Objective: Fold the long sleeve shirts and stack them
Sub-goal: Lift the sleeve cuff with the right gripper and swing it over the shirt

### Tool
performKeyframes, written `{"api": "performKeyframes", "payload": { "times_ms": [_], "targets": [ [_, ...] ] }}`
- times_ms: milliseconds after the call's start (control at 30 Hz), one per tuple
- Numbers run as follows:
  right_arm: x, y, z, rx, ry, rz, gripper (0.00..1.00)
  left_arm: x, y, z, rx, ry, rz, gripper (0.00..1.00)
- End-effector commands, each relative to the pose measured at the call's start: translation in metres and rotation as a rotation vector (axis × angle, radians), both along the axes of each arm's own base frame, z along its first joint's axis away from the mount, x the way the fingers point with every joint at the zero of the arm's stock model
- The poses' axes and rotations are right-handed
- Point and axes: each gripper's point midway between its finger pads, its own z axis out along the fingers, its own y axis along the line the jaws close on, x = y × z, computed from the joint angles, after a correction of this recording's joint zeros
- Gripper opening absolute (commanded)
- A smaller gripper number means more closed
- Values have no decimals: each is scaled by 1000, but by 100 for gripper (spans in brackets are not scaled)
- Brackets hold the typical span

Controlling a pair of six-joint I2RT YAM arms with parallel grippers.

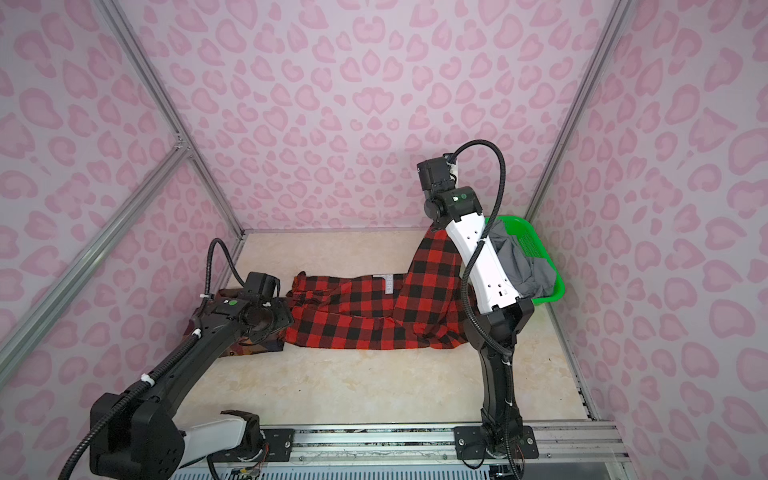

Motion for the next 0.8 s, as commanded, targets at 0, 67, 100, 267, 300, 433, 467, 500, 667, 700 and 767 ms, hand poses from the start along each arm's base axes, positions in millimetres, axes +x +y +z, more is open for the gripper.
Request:
{"api": "performKeyframes", "payload": {
  "times_ms": [0,67,100,267,300,433,467,500,667,700,767],
  "targets": [
    [7,14,12,9,-45,61,0,4,8,7,48,-48,3,74],
    [10,21,8,22,-42,79,0,4,9,10,47,-57,6,74],
    [15,30,0,26,-27,117,0,5,8,10,43,-62,5,74],
    [31,63,-25,-36,5,180,0,2,8,10,36,-73,8,74],
    [35,63,-27,-65,-3,162,0,2,9,11,37,-80,10,74],
    [52,65,-27,-64,-52,163,0,-1,14,18,48,-114,31,74],
    [53,68,-23,-48,-68,177,0,-1,14,19,46,-125,35,74],
    [55,74,-20,-25,-81,201,0,-2,14,20,43,-139,39,74],
    [36,124,-3,-57,-114,319,0,-4,17,22,42,-172,57,74],
    [28,132,-2,-82,-111,315,0,-3,16,22,38,-178,55,74],
    [13,135,-6,-120,-84,282,0,-2,16,23,37,-181,53,74]
  ]
}}
